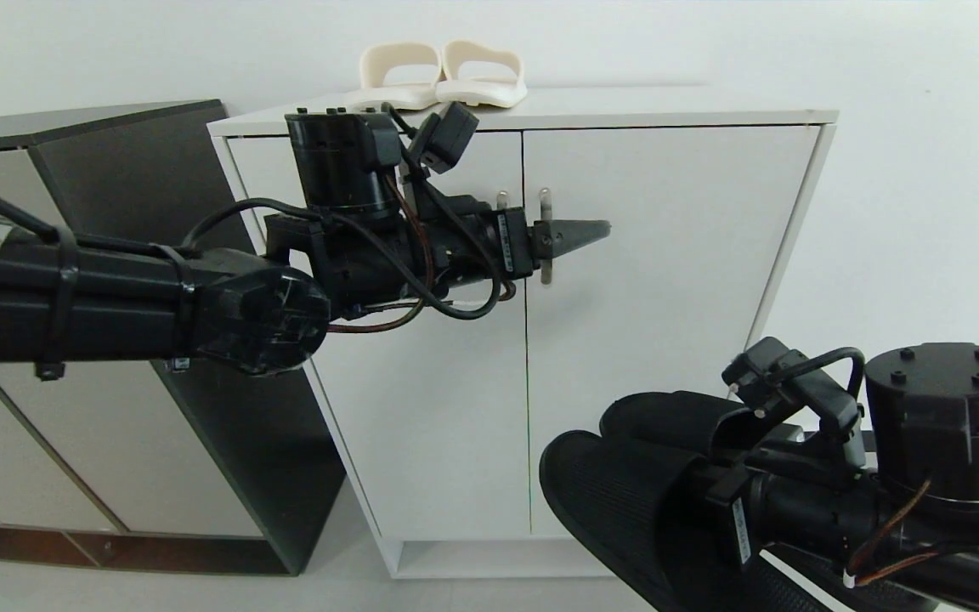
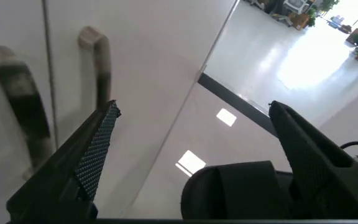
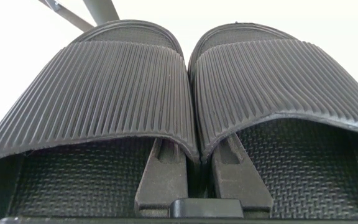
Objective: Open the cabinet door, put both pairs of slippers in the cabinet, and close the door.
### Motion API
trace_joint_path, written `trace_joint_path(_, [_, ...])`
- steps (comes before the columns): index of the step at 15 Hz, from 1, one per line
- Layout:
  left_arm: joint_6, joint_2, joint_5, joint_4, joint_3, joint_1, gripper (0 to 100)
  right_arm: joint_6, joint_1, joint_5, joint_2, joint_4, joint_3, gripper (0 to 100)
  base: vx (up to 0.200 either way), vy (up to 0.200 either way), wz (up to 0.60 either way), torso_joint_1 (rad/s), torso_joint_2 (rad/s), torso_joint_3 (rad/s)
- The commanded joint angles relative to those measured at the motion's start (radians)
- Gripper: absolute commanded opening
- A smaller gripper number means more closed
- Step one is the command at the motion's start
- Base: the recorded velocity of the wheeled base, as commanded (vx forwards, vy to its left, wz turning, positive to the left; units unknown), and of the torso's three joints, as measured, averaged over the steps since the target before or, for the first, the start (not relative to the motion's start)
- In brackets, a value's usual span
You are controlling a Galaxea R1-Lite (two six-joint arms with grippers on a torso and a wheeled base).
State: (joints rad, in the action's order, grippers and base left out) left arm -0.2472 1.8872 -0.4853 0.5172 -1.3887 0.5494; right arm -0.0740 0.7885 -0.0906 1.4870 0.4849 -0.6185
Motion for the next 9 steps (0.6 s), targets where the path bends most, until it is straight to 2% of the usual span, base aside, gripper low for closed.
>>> trace_joint_path(1, [0.000,0.020,0.004,-0.003,-0.018,-0.017,100,0.000,0.000,-0.001,-0.005,0.001,-0.003,0,0.000,0.000,0.00,0.000,0.00,0.000])
trace_joint_path(4, [0.000,0.059,0.008,-0.023,-0.059,-0.042,100,-0.001,0.000,-0.001,-0.008,0.001,-0.004,0,0.000,0.000,0.00,0.000,0.00,0.000])
trace_joint_path(5, [0.000,0.079,0.027,-0.039,-0.079,-0.046,100,-0.001,0.000,-0.003,-0.008,0.001,-0.004,0,0.000,0.000,0.00,0.000,0.00,0.000])
trace_joint_path(9, [0.000,0.115,0.039,-0.045,-0.112,-0.042,100,0.000,0.000,-0.003,-0.010,0.000,-0.004,0,0.000,0.000,0.00,0.000,0.00,0.000])
